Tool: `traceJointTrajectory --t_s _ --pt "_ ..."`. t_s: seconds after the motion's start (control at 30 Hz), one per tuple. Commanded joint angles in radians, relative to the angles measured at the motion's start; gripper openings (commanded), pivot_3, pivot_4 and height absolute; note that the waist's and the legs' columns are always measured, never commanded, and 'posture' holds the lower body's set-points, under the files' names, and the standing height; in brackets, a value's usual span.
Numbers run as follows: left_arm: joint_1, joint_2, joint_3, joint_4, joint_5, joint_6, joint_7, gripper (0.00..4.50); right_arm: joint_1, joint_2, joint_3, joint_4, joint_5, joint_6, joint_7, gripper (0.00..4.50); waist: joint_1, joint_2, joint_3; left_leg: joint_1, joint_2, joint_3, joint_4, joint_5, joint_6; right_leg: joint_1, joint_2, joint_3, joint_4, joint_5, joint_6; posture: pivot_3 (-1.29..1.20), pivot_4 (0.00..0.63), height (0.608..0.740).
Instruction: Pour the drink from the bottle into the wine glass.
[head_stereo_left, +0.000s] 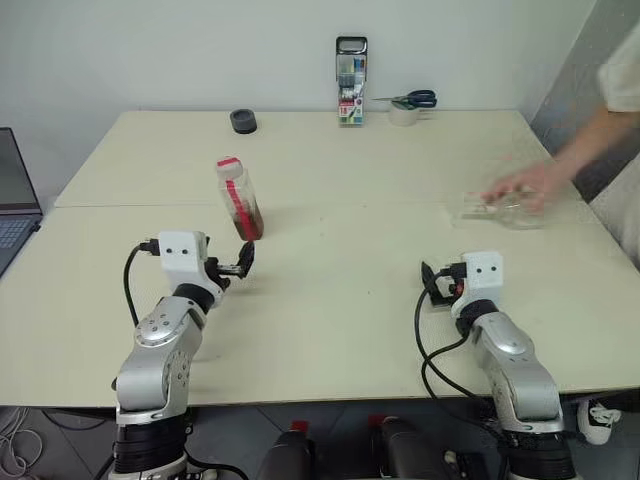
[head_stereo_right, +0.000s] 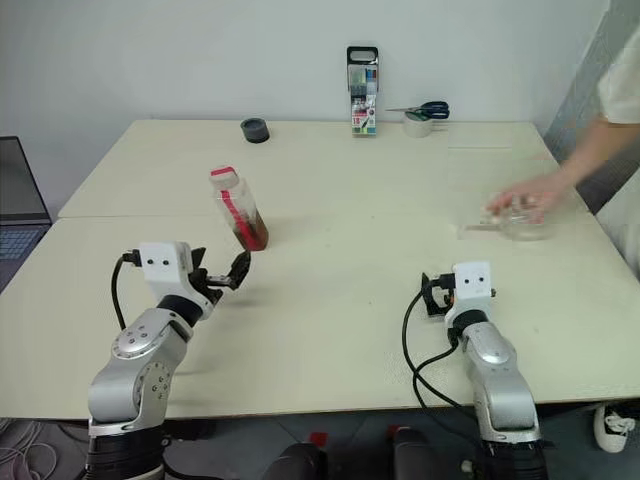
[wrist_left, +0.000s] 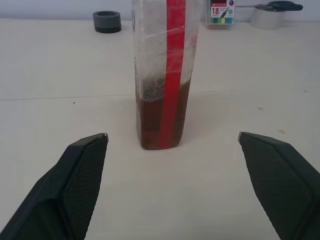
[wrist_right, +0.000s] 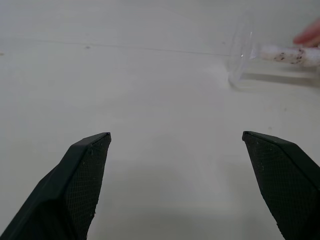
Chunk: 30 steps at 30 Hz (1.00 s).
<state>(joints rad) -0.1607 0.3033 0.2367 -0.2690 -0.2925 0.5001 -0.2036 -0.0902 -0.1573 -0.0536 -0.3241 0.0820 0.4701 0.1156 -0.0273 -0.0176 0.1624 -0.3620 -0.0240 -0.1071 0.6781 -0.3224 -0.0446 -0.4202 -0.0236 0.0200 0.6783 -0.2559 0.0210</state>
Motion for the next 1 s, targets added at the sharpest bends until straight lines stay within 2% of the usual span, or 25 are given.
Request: traceJointTrajectory --t_s 0.03,1.0 --pt "-0.007 -0.002 -0.008 -0.043 0.016 0.001 0.024 4.49 0.0 -0.011 -0.022 -0.076 0.017 0.008 0.005 4.5 0.0 0.0 0.0 0.0 0.0 0.0 0.0 0.0 0.0 0.0 0.0 0.0 0.0 0.0 0.0 0.0 0.15 0.74" --pt "-0.016 -0.002 0.005 0.012 0.002 -0.037 0.006 4.49 0.019 -0.012 -0.002 -0.09 0.01 0.013 -0.01 4.5 0.0 0.0 0.0 0.0 0.0 0.0 0.0 0.0 0.0 0.0 0.0 0.0 0.0 0.0 0.0 0.0 0.15 0.74"
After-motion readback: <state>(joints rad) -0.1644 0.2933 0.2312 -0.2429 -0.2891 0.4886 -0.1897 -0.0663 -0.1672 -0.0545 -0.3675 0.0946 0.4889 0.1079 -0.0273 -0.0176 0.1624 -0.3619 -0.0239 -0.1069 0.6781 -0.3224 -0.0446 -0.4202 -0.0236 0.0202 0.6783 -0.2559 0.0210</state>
